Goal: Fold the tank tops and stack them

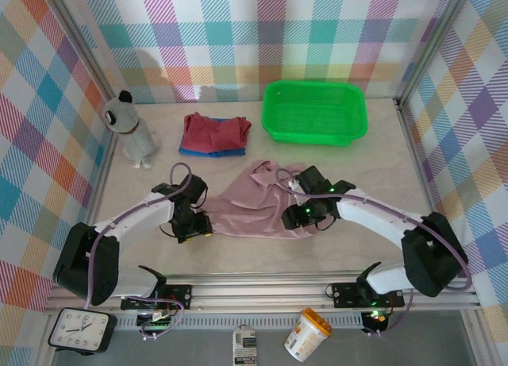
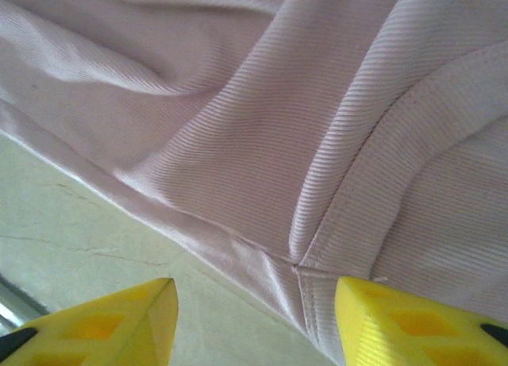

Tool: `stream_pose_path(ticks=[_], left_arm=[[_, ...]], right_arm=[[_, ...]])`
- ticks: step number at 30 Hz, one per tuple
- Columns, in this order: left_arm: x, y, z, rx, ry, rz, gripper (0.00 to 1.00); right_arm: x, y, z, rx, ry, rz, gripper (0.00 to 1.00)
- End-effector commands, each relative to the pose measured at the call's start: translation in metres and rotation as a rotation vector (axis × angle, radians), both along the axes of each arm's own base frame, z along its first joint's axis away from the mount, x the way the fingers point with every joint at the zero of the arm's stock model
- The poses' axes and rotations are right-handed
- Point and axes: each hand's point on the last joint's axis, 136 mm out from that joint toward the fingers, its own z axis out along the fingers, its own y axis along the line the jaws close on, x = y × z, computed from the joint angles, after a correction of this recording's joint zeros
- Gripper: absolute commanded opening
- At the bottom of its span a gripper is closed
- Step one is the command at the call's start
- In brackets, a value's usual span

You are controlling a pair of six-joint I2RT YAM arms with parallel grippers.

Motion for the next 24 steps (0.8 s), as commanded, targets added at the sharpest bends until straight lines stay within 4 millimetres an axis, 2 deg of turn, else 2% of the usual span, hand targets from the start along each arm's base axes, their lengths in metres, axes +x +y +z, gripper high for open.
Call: stream_pose_path(ticks=[1,5,11,14,18,21,24], left_arm=[[0.017,-0.012,-0.004,-0.051,-0.035,0.023,0.54],[0.028,-0.014,-0.002,-0.043,-0.064,0.03,0.52],[0.043,-0.004,0.026,0.015,-0.148,-0.002,0.52],[0.047,-0.003,0.02,-0.002,-0.136,0.002,0.52],[0.054,-0.006,0.01,-0.001,-0.13,-0.019,0.5],[0.066,-0.006,0.017,0.001,-0.169,-0.021,0.46],[0.07,-0.006,0.016,0.011,-0.166,-0.034,0.43]], right_arm=[[0.006,0.001,-0.016,-0.033,0.016,-0.007,0.53],[0.012,-0.01,-0.032,-0.125,0.031,-0.065,0.52],[0.012,-0.021,-0.044,-0.18,0.045,-0.111,0.51],[0.013,-0.018,-0.05,-0.185,0.055,-0.103,0.4],[0.018,-0.015,-0.037,-0.159,0.015,-0.101,0.22],[0.019,-0.017,-0.031,-0.159,-0.005,-0.104,0.16],[0.017,-0.019,-0.028,-0.156,-0.006,-0.11,0.14]])
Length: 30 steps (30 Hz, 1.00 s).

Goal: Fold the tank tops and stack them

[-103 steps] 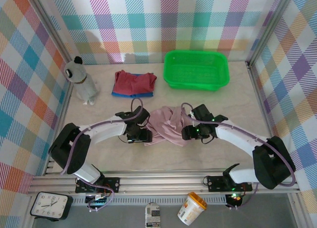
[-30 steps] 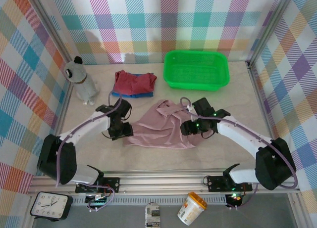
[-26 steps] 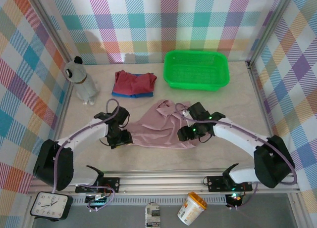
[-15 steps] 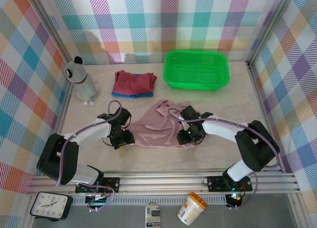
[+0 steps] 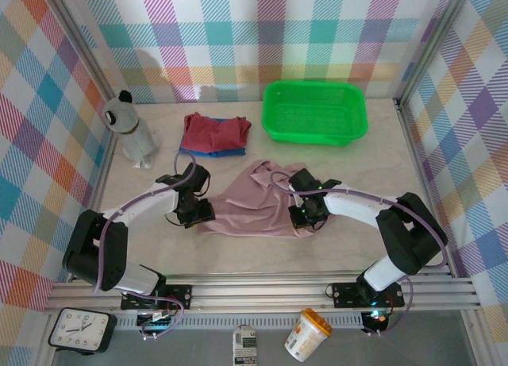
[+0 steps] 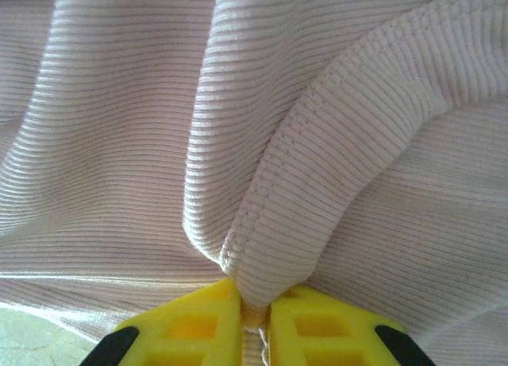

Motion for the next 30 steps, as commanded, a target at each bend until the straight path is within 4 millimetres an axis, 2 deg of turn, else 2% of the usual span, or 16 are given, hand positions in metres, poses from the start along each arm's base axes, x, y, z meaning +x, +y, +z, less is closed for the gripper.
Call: stream_pose_path(ticks=[1,6,9,14,16,18,20,23,26,30], left_arm=[[0.016,0.001,0.006,0.011,-0.037,-0.022,0.42],[0.004,0.009,-0.008,0.048,0.0,-0.035,0.4],[0.0,0.018,-0.015,0.096,0.018,-0.045,0.44],[0.008,0.003,-0.021,0.021,0.002,-0.048,0.44],[0.009,-0.003,-0.024,-0.004,0.011,-0.05,0.39],[0.01,-0.008,-0.024,-0.029,0.013,-0.052,0.29],[0.01,-0.01,-0.018,-0.042,0.008,-0.055,0.2],[0.008,-0.012,0.002,-0.061,-0.007,-0.058,0.08],[0.003,-0.024,0.032,-0.125,-0.035,-0.069,0.08],[-0.013,-0.06,0.067,-0.205,-0.053,-0.143,0.08]], right_arm=[[0.0,-0.002,0.012,0.005,-0.027,-0.012,0.14],[0.001,-0.004,0.017,0.007,-0.037,-0.024,0.11],[0.002,-0.004,0.02,0.009,-0.042,-0.023,0.09],[0.006,-0.005,0.027,0.014,-0.057,-0.025,0.06],[0.007,-0.007,0.028,0.015,-0.058,-0.031,0.05],[0.009,-0.007,0.032,0.029,-0.063,-0.042,0.05],[0.012,-0.009,0.036,0.035,-0.072,-0.051,0.04],[0.018,-0.013,0.047,0.029,-0.1,-0.057,0.04],[0.031,-0.025,0.061,0.025,-0.138,-0.077,0.04],[0.06,-0.047,0.081,0.014,-0.197,-0.113,0.04]])
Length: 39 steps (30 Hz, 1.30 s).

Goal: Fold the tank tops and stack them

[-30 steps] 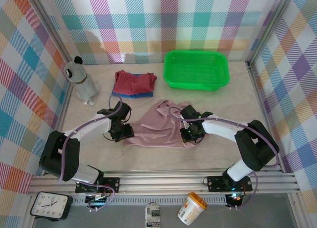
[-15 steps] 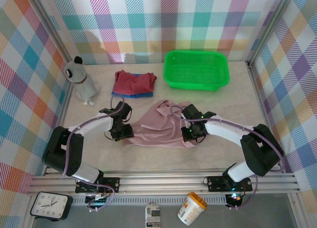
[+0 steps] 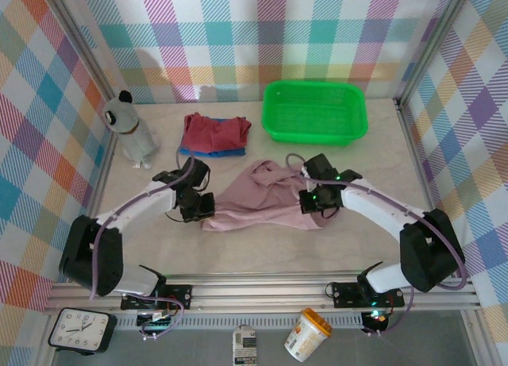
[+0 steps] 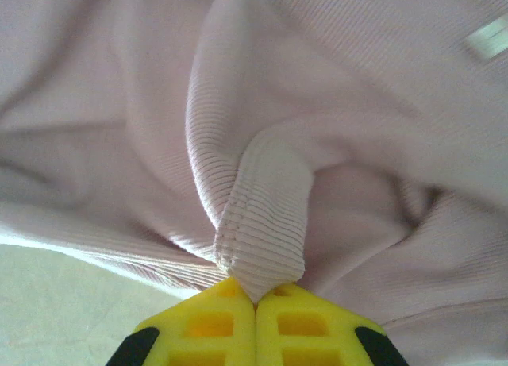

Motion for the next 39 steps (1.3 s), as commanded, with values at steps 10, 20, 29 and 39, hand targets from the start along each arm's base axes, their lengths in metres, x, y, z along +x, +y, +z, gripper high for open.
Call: stream_pose_path(ticks=[10,20,29,39], left_arm=[[-0.073,-0.186,0.047,-0.184,0.022,-0.415,0.13],[-0.088,-0.29,0.008,-0.212,0.12,-0.659,0.18],[-0.08,-0.231,0.039,-0.187,0.11,-0.648,0.47],[-0.012,-0.06,-0.01,0.027,0.126,-0.202,0.51]], right_arm=[[0.09,-0.084,0.043,-0.165,-0.129,-0.1,0.05],[0.09,-0.099,0.017,-0.176,-0.027,-0.163,0.15],[0.004,-0.055,0.041,0.169,0.116,-0.22,0.43],[-0.112,0.003,0.008,0.153,0.367,-0.075,0.48]])
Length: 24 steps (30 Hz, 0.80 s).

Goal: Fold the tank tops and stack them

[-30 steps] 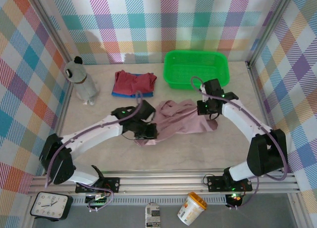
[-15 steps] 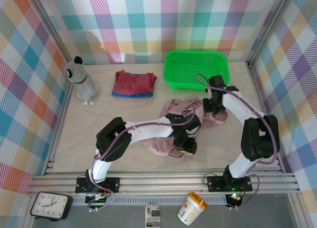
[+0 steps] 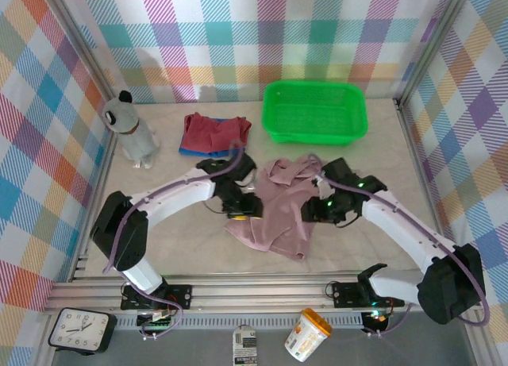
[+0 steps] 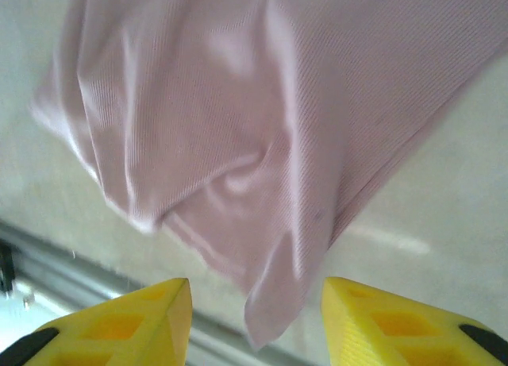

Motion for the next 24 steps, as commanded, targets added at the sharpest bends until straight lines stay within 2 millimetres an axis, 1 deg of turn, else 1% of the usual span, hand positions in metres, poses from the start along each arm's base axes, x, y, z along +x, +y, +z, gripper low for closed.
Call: stream_pose_path(ticks=[1,2,4,6,7,10,11,14,15,16,17,18,20,22,24], left_arm=[[0.005,0.052,-0.025,0.114,0.012,0.106,0.51],[0.009,0.057,-0.029,0.093,0.012,0.138,0.51],[0.01,0.054,-0.035,0.035,0.026,0.162,0.52],[0.007,0.05,-0.044,0.021,0.05,0.162,0.52],[0.006,0.051,-0.048,0.026,0.061,0.16,0.52],[0.005,0.046,-0.057,0.003,0.08,0.166,0.52],[0.005,0.044,-0.059,-0.005,0.089,0.169,0.52],[-0.001,0.043,-0.07,-0.009,0.126,0.172,0.52],[-0.003,0.042,-0.073,-0.007,0.136,0.17,0.51],[-0.005,0.042,-0.074,-0.007,0.139,0.168,0.51],[-0.007,0.041,-0.075,-0.007,0.141,0.167,0.51],[-0.009,0.04,-0.076,-0.008,0.141,0.166,0.5],[-0.012,0.038,-0.079,-0.003,0.144,0.161,0.5],[-0.015,0.037,-0.084,0.008,0.155,0.155,0.48],[-0.013,0.033,-0.086,0.002,0.154,0.157,0.47]], right_arm=[[-0.039,-0.001,-0.023,-0.068,0.172,-0.015,0.48],[-0.047,0.001,-0.029,-0.087,0.188,0.008,0.48],[-0.062,0.0,-0.044,-0.135,0.219,0.04,0.48],[-0.069,0.003,-0.057,-0.151,0.231,0.067,0.48],[-0.068,0.006,-0.06,-0.149,0.221,0.077,0.48],[-0.057,0.017,-0.063,-0.129,0.175,0.104,0.48],[-0.056,0.019,-0.067,-0.128,0.181,0.111,0.48],[-0.063,0.02,-0.084,-0.14,0.238,0.136,0.46],[-0.064,0.02,-0.087,-0.144,0.246,0.136,0.42],[-0.065,0.019,-0.088,-0.147,0.247,0.138,0.38],[-0.064,0.018,-0.086,-0.15,0.24,0.138,0.32],[-0.063,0.016,-0.082,-0.155,0.226,0.132,0.25],[-0.056,0.011,-0.069,-0.17,0.177,0.11,0.14],[-0.046,0.007,-0.053,-0.174,0.121,0.078,0.08],[-0.037,-0.001,-0.04,-0.176,0.085,0.035,0.04]])
